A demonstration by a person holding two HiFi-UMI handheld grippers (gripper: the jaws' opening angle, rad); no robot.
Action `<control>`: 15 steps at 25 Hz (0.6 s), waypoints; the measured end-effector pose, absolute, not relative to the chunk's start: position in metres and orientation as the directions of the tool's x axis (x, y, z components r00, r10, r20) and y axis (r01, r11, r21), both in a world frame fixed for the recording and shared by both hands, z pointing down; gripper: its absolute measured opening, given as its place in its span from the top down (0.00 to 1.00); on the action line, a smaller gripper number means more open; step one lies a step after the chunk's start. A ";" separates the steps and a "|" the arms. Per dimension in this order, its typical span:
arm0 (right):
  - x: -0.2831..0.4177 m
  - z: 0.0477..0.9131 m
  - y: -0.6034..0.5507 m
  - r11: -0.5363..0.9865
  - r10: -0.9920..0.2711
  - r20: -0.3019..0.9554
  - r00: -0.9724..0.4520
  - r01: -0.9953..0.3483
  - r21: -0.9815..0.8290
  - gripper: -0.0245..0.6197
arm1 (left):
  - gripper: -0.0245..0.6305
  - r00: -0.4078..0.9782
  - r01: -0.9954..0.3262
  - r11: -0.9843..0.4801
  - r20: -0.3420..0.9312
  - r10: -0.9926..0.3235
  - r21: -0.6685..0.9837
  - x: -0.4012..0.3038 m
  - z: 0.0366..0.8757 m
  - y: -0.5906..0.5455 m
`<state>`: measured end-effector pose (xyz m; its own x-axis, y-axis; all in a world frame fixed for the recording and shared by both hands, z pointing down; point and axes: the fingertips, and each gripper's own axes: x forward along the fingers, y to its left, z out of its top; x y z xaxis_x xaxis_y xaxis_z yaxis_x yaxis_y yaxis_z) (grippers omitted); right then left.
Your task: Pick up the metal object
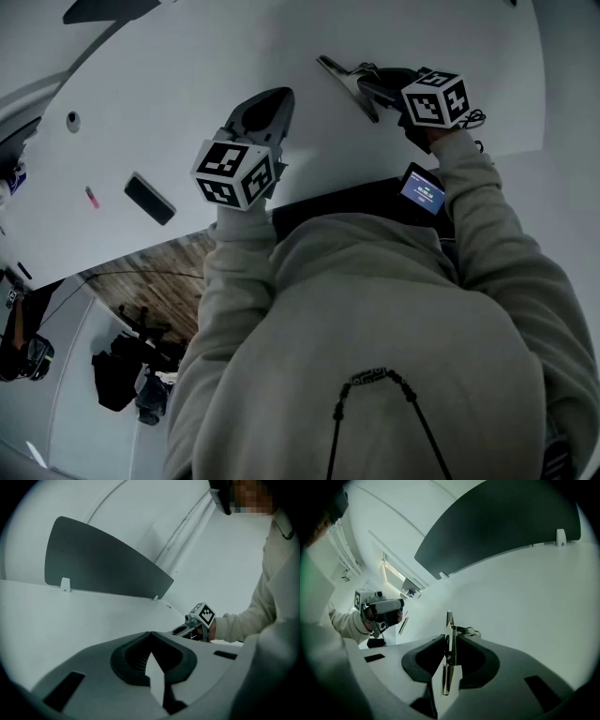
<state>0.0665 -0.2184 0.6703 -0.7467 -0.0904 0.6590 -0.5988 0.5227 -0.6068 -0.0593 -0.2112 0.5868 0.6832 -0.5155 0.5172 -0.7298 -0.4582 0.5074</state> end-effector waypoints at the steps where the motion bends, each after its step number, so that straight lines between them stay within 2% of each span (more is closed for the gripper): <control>1: 0.066 0.667 -0.220 0.526 -0.096 0.656 -0.749 -0.598 -0.605 0.80 | 0.96 0.683 -0.730 -0.460 0.515 -0.518 0.505 -0.060 0.585 -0.212; 15: 0.056 0.593 -0.237 0.604 -0.174 0.630 -0.757 -0.587 -0.539 0.80 | 0.96 0.671 -0.741 -0.516 0.471 -0.572 0.429 -0.078 0.525 -0.228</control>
